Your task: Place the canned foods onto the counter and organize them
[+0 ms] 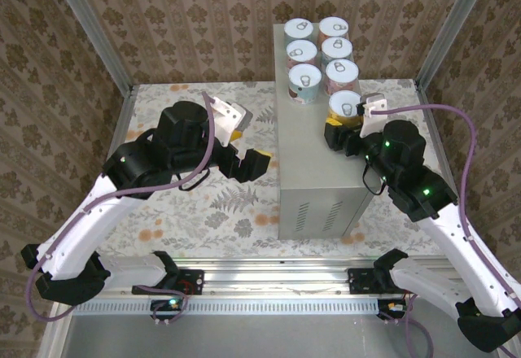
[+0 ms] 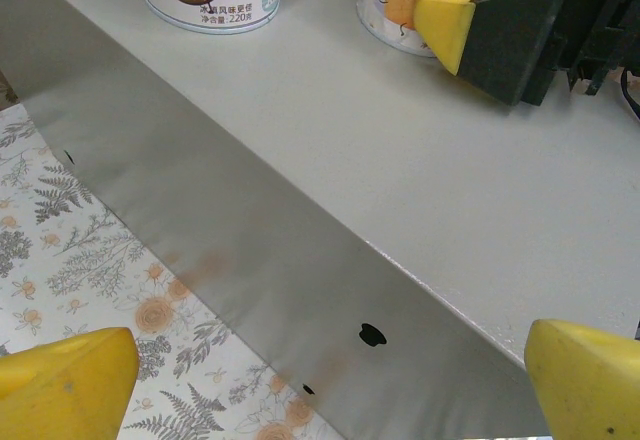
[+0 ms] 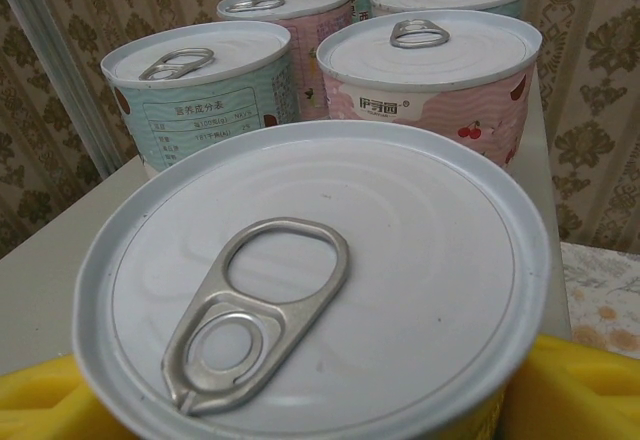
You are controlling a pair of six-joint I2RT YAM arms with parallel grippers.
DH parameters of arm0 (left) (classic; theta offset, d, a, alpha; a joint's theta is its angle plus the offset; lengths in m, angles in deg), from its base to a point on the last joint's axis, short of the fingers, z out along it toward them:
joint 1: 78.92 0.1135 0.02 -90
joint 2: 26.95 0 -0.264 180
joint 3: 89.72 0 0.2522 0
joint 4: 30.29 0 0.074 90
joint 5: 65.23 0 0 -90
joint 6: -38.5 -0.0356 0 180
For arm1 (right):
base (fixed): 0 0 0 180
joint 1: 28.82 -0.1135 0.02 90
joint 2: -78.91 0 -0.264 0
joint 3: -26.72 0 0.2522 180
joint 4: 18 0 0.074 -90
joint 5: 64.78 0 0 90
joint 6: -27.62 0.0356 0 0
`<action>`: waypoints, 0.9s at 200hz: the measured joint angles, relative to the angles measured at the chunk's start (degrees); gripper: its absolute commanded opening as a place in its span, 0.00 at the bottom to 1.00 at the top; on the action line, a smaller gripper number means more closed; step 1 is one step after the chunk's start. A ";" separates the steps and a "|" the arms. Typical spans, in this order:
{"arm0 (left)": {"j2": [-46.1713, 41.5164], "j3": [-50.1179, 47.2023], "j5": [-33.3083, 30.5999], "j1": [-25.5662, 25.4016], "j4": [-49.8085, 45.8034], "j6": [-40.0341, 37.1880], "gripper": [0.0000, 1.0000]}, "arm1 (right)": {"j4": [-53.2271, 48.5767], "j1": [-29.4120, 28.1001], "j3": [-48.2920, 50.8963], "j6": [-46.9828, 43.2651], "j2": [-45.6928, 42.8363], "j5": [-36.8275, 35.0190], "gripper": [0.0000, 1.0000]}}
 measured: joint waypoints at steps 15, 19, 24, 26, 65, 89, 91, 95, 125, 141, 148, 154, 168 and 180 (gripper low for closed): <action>0.20 0.00 0.00 0.00 0.02 0.00 1.00 | 0.55 0.35 -0.02 -0.07 0.48 -0.02 0.80; 0.31 0.00 0.00 0.00 0.04 0.00 1.00 | 0.76 0.46 -0.02 -0.09 0.63 -0.02 0.80; 0.35 0.00 0.00 0.00 0.04 0.00 1.00 | 0.96 0.61 -0.02 -0.20 0.81 0.00 0.80; 0.42 0.00 0.00 0.00 0.04 0.00 1.00 | 1.05 0.66 -0.02 -0.22 0.92 0.00 0.80; 0.72 0.00 0.00 0.00 0.09 0.02 1.00 | 2.51 1.75 -0.15 -0.68 2.23 0.04 0.80; 0.72 0.00 0.22 0.00 0.20 0.02 1.00 | 3.13 2.34 -0.37 -0.72 2.91 0.26 0.80; 0.72 0.00 0.24 0.00 0.20 0.02 1.00 | 3.21 2.40 -0.37 -0.72 2.91 0.28 0.80; 0.72 0.00 0.26 0.00 0.20 0.02 1.00 | 3.26 2.43 -0.37 -0.74 2.95 0.33 0.80; 1.57 0.81 1.36 0.00 0.37 0.00 1.00 | 3.50 2.89 -0.48 -0.85 3.30 0.68 0.80; 2.54 1.95 1.99 -0.02 0.63 0.00 1.00 | 3.50 2.95 -0.50 -0.83 3.37 0.74 0.80; 2.84 2.32 2.21 -0.02 0.87 -0.02 1.00 | 3.50 2.95 -0.50 -0.83 3.37 0.79 0.80; 3.02 2.54 2.45 -0.02 1.16 -0.02 1.00 | 3.52 2.99 -0.50 -0.85 3.37 0.85 0.80; 3.19 2.78 2.86 -0.02 1.81 -0.02 1.00 | 3.52 3.04 -0.50 -0.83 3.37 0.92 0.80; 3.19 2.80 3.08 -0.02 2.10 -0.02 1.00 | 3.52 3.04 -0.50 -0.85 3.37 0.92 0.81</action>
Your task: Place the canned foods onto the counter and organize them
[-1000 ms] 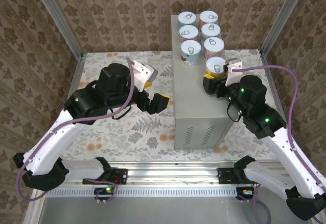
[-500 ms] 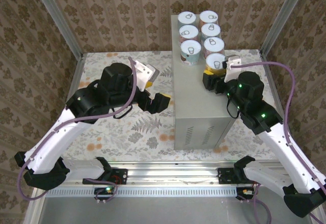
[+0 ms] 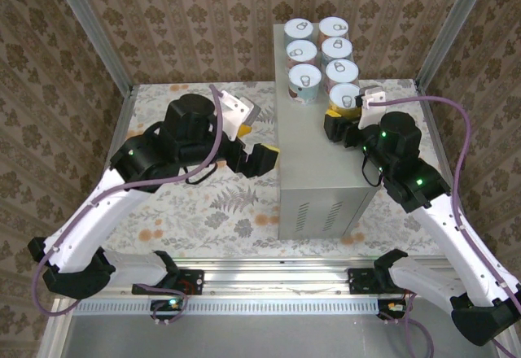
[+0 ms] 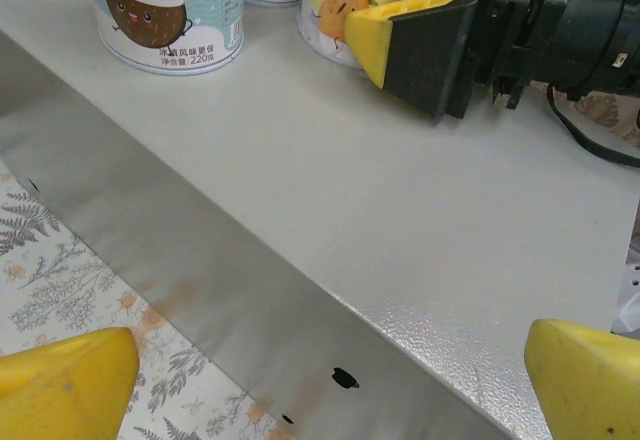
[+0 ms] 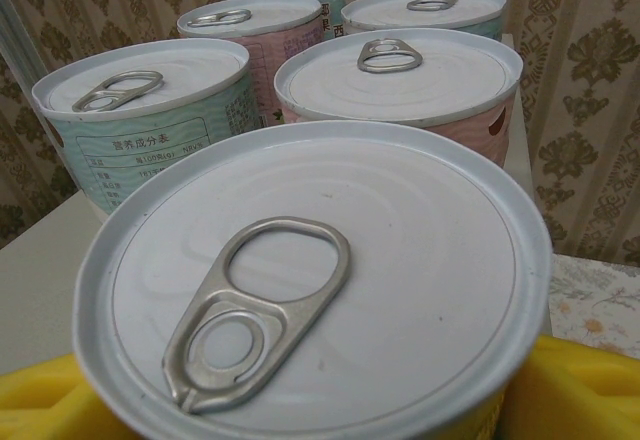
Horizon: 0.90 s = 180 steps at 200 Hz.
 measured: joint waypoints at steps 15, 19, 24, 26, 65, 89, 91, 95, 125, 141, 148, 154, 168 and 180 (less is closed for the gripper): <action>0.09 0.22 0.31 0.00 0.00 0.00 1.00 | 0.02 0.11 -0.02 0.02 0.04 0.13 0.82; 0.11 0.31 0.33 0.00 0.02 0.00 1.00 | -0.02 0.13 -0.07 0.00 0.07 0.20 0.83; 0.15 0.37 0.33 0.00 0.09 -0.02 1.00 | -0.02 0.15 -0.09 -0.02 0.15 0.28 0.85; 0.15 0.39 0.33 0.00 0.11 -0.02 1.00 | -0.02 0.17 -0.09 -0.02 0.13 0.31 0.85; 0.33 0.59 0.35 0.00 0.24 -0.02 1.00 | -0.15 0.22 -0.17 -0.09 0.09 0.98 0.96; 0.55 0.66 0.33 0.00 0.22 -0.02 1.00 | -0.94 0.22 -0.13 -0.17 -0.63 1.03 0.99; 0.57 0.66 0.33 0.00 0.22 -0.02 1.00 | -1.01 0.22 -0.11 -0.20 -0.68 1.03 0.99; 0.63 0.70 0.35 0.00 0.22 -0.02 1.00 | -1.18 0.22 -0.04 -0.20 -0.98 1.03 1.00; 1.05 1.07 0.35 -0.07 0.22 0.00 1.00 | -1.84 0.42 1.57 -0.22 -3.89 1.01 1.00; 1.40 1.25 0.31 -0.17 0.20 0.00 1.00 | -2.58 0.55 2.36 -0.17 -5.70 0.96 1.00; 1.57 1.44 0.26 -0.26 0.20 0.00 1.00 | -2.97 0.55 2.71 -0.17 -6.58 0.87 1.00; 1.70 1.53 0.15 -0.46 0.24 0.00 1.00 | -3.37 0.61 2.93 -0.15 -7.26 0.83 1.00; 1.92 1.86 -0.22 -0.90 0.17 0.00 1.00 | -4.63 0.76 3.43 0.04 -9.09 0.81 1.00; 2.12 2.25 -0.81 -1.20 0.07 0.00 1.00 | -6.36 0.87 3.58 0.26 -10.71 0.79 1.00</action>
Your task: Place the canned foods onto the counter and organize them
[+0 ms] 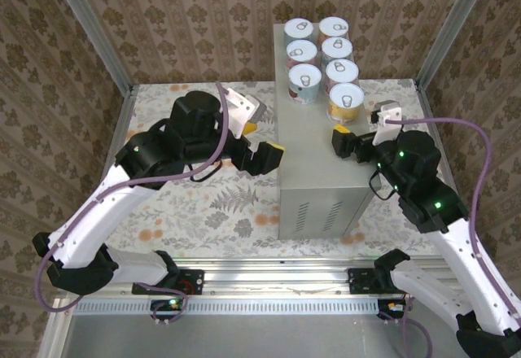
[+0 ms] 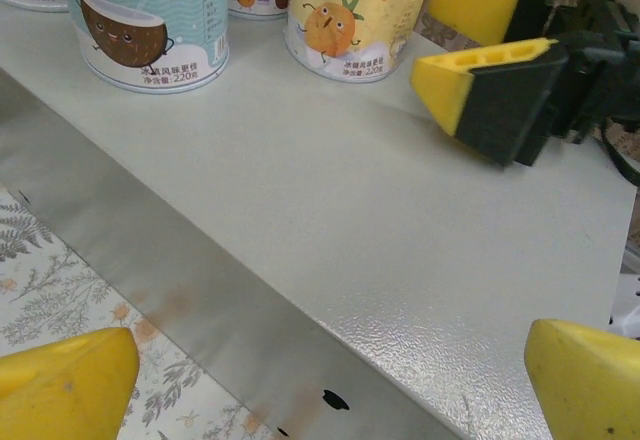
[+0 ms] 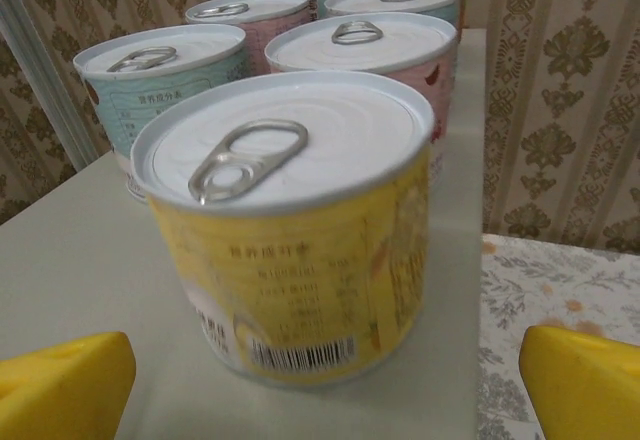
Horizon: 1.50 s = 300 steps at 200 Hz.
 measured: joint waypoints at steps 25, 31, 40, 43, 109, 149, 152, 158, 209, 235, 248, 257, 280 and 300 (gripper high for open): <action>0.50 1.79 -1.66 -0.39 -0.13 0.00 1.00 | -5.95 0.09 0.00 1.07 -3.80 -0.35 1.00; 0.57 2.19 -2.16 -0.44 -0.13 -0.02 1.00 | -6.99 0.09 -0.02 1.29 -4.57 -0.52 1.00; 0.61 2.58 -2.97 -0.48 -0.09 -0.02 1.00 | -8.87 0.09 -0.17 1.70 -5.90 -1.18 1.00; 0.61 2.62 -3.23 -0.48 -0.07 -0.02 1.00 | -9.49 0.09 -0.28 1.86 -6.32 -1.40 1.00; 0.31 2.12 -13.16 -0.52 0.76 0.00 1.00 | -23.96 0.09 -5.97 3.85 -9.40 -14.16 1.00; -2.99 -3.17 -20.52 0.68 3.39 0.11 1.00 | -28.11 0.52 -8.44 4.24 -8.39 -22.45 1.00; -3.37 -3.87 -21.00 0.98 3.74 0.22 1.00 | -28.24 0.63 -8.59 4.26 -8.17 -22.84 1.00; -4.17 -5.20 -22.16 1.70 4.04 0.46 1.00 | -28.52 0.94 -8.96 4.26 -7.58 -23.69 1.00; -10.75 -18.27 -30.93 12.02 6.34 4.09 1.00 | -28.85 14.36 -10.01 5.70 -0.59 -20.00 1.00; -14.47 -25.64 -31.65 18.64 8.04 5.16 1.00 | -27.74 24.20 -9.09 7.78 1.84 -13.11 1.00; -16.09 -29.11 -31.50 21.90 8.79 5.18 1.00 | -25.97 27.54 -7.98 8.87 3.04 -9.51 1.00; -17.03 -31.50 -31.34 24.04 9.33 5.16 1.00 | -24.02 28.87 -6.58 9.29 3.96 -7.28 1.00; -19.50 -38.49 -31.63 27.30 11.93 4.35 1.00 | -17.29 29.51 -0.59 10.03 6.01 -3.78 1.00; -22.40 -46.51 -32.70 28.85 14.95 1.49 1.00 | -11.10 29.59 5.97 10.10 8.39 -2.60 1.00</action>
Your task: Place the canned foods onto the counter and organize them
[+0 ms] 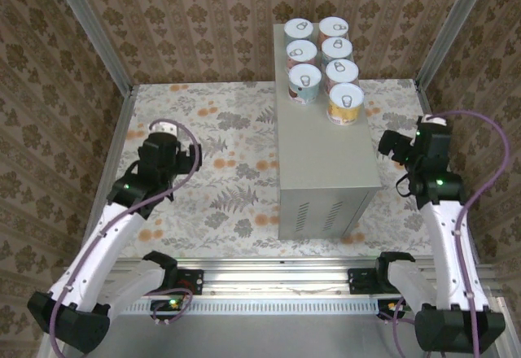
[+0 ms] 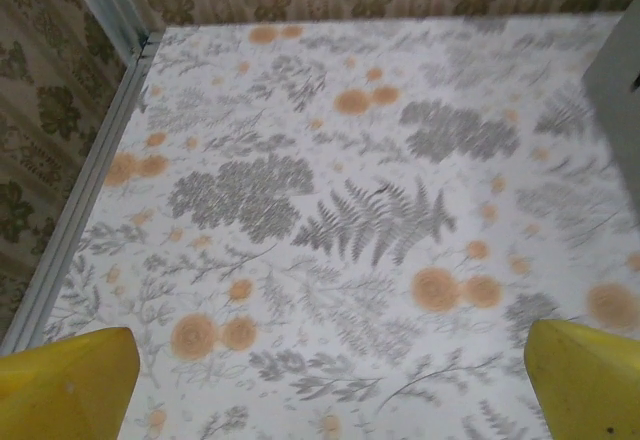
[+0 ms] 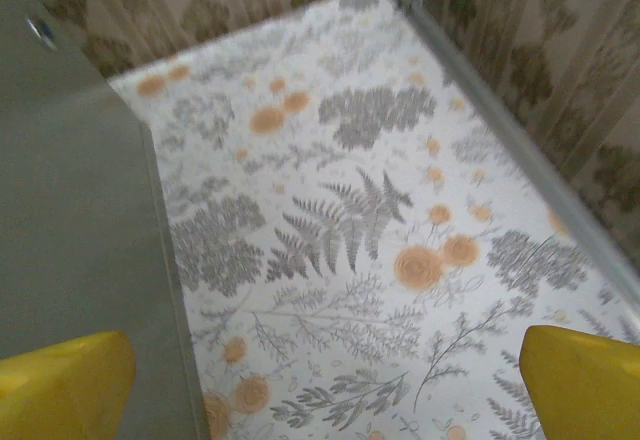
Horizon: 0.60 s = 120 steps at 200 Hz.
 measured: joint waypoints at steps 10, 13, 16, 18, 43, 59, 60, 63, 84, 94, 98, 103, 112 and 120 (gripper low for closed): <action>-0.74 -3.32 -1.16 1.25 0.90 -1.44 1.00 | 2.38 0.07 2.34 0.00 2.03 0.09 1.00; -0.76 -4.13 -1.44 1.64 1.29 -1.84 1.00 | 2.86 0.11 2.69 0.00 2.64 0.09 1.00; -0.83 -4.92 -1.81 2.05 1.60 -2.23 1.00 | 3.30 0.11 2.97 0.00 3.28 0.07 1.00; -0.81 -5.49 -2.05 2.47 1.84 -2.54 1.00 | 3.67 0.15 3.17 0.00 3.91 0.09 1.00; -0.66 -11.56 -4.24 7.13 6.01 -5.31 1.00 | 9.09 0.28 4.17 0.00 9.75 0.02 1.00; -1.27 -16.31 -5.51 9.35 10.97 -6.99 1.00 | 12.98 0.28 5.79 0.00 12.15 -0.02 1.00; -1.38 -16.83 -5.60 9.51 11.52 -7.17 1.00 | 13.31 0.28 5.97 0.00 12.31 -0.02 1.00; -1.62 -17.84 -5.73 9.75 12.50 -7.43 1.00 | 13.94 0.28 6.29 0.00 12.68 -0.04 1.00; -3.54 -25.75 -6.45 11.78 19.98 -8.83 1.00 | 18.58 0.28 8.57 0.02 15.91 -0.17 1.00; -4.02 -28.76 -6.56 12.85 22.88 -9.09 1.00 | 20.90 0.28 9.33 0.00 17.90 -0.17 1.00; -4.09 -29.79 -6.60 13.25 24.06 -9.20 1.00 | 21.70 0.31 9.55 0.00 18.78 -0.17 1.00; -4.09 -30.82 -6.60 13.73 25.62 -9.33 1.00 | 22.77 0.31 9.81 0.00 19.80 -0.20 1.00; -3.89 -32.24 -6.58 14.45 28.48 -9.55 1.00 | 24.87 0.31 10.34 0.00 21.77 -0.24 1.00; -3.39 -33.22 -6.54 15.13 31.67 -10.01 1.00 | 26.88 0.28 10.93 -0.02 23.19 -0.37 1.00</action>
